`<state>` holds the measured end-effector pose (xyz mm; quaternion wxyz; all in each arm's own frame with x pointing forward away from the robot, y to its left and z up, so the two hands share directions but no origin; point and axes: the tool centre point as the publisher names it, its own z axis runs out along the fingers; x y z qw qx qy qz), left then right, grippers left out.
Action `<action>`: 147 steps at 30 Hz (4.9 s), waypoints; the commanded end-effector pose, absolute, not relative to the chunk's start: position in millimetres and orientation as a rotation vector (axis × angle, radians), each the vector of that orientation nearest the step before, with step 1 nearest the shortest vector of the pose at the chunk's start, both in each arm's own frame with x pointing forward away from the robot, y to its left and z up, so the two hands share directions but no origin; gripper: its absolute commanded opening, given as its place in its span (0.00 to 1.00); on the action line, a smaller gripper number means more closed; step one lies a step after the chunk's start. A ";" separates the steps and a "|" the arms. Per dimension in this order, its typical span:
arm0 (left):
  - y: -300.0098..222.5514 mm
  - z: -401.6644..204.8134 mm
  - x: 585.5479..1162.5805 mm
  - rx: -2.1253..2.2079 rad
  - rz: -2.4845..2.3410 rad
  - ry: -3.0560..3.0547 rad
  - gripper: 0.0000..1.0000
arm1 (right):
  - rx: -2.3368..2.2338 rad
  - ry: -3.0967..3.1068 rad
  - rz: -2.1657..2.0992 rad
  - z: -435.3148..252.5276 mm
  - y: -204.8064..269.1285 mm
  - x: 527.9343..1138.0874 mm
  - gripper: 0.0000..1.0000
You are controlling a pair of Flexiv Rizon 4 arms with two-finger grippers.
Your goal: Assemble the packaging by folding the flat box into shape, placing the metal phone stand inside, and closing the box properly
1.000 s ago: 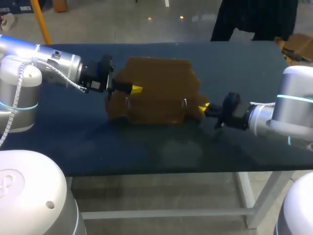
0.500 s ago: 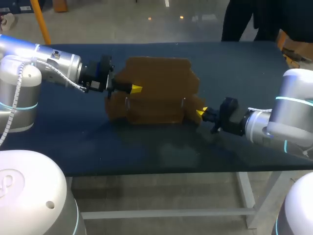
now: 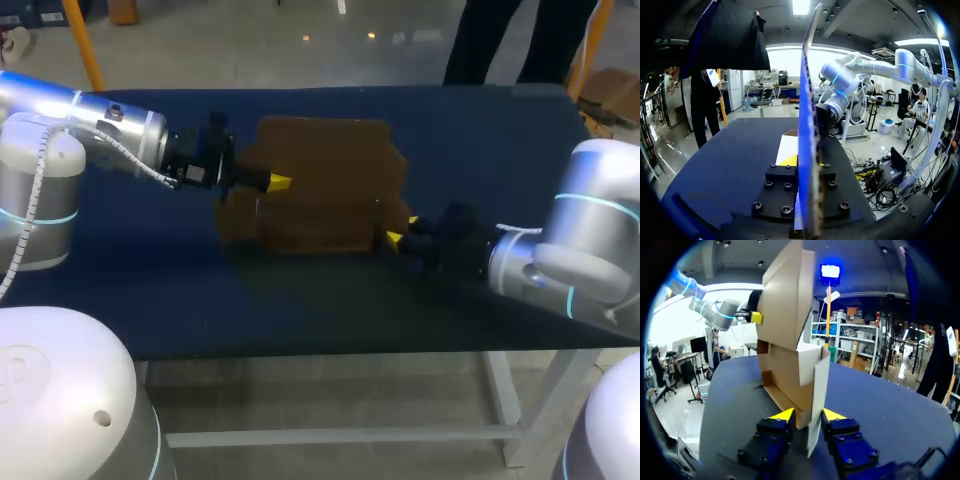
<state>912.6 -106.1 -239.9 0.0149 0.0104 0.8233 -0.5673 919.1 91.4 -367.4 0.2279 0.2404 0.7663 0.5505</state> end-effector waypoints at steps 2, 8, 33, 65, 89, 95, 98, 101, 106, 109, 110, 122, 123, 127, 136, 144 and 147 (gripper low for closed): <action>-106.1 -243.2 912.8 0.035 -1.763 2.568 0.00 | 0.678 2.096 1.499 -368.4 102.7 917.6 0.42; -106.1 -243.2 912.8 0.035 -1.763 2.568 0.00 | 0.714 2.099 1.459 -371.2 108.0 911.8 0.42; -106.1 -243.2 912.8 0.035 -1.763 2.568 0.00 | 0.899 2.062 1.372 -372.5 113.7 905.1 0.42; -106.1 -243.2 912.8 0.035 -1.763 2.568 0.00 | 1.262 1.942 1.302 -370.7 128.5 905.0 0.43; -106.1 -243.2 912.8 0.035 -1.763 2.568 0.00 | 1.472 1.810 1.296 -368.3 135.3 904.7 0.43; -106.1 -243.2 912.8 0.035 -1.763 2.568 0.00 | 1.487 1.799 1.297 -366.4 138.6 905.2 0.42; -106.1 -243.2 912.8 0.035 -1.763 2.568 0.00 | 1.487 1.798 1.299 -365.0 142.1 903.7 0.42; -106.1 -243.2 912.8 0.035 -1.763 2.568 0.00 | 1.468 1.809 1.288 -364.3 145.5 902.5 0.42; -106.1 -243.2 912.8 0.035 -1.763 2.568 0.00 | 1.440 1.818 1.227 -362.5 149.3 902.1 0.43; -106.1 -243.2 912.8 0.035 -1.763 2.568 0.00 | 1.422 1.823 1.182 -361.4 151.2 902.0 0.44; -106.1 -243.2 912.8 0.035 -1.763 2.568 0.00 | 1.414 1.826 1.163 -361.0 151.4 901.8 0.44; -106.1 -243.2 912.8 0.035 -1.763 2.568 0.00 | 1.327 1.848 0.978 -362.1 145.2 895.2 0.44; -106.1 -243.2 912.8 0.035 -1.763 2.568 0.00 | 1.327 1.848 0.979 -362.3 144.2 894.0 0.44; -106.1 -243.2 912.8 0.035 -1.763 2.568 0.00 | 1.321 1.845 0.976 -362.0 138.8 888.9 0.44; -106.1 -243.2 912.8 0.035 -1.763 2.568 0.00 | 1.303 1.869 0.974 -363.9 123.3 875.2 0.44; -106.1 -243.2 912.8 0.035 -1.763 2.568 0.00 | 1.275 1.886 1.030 -365.5 110.5 867.8 0.44; -106.1 -243.2 912.8 0.035 -1.763 2.568 0.00 | 1.266 1.898 1.062 -366.3 107.0 865.9 0.44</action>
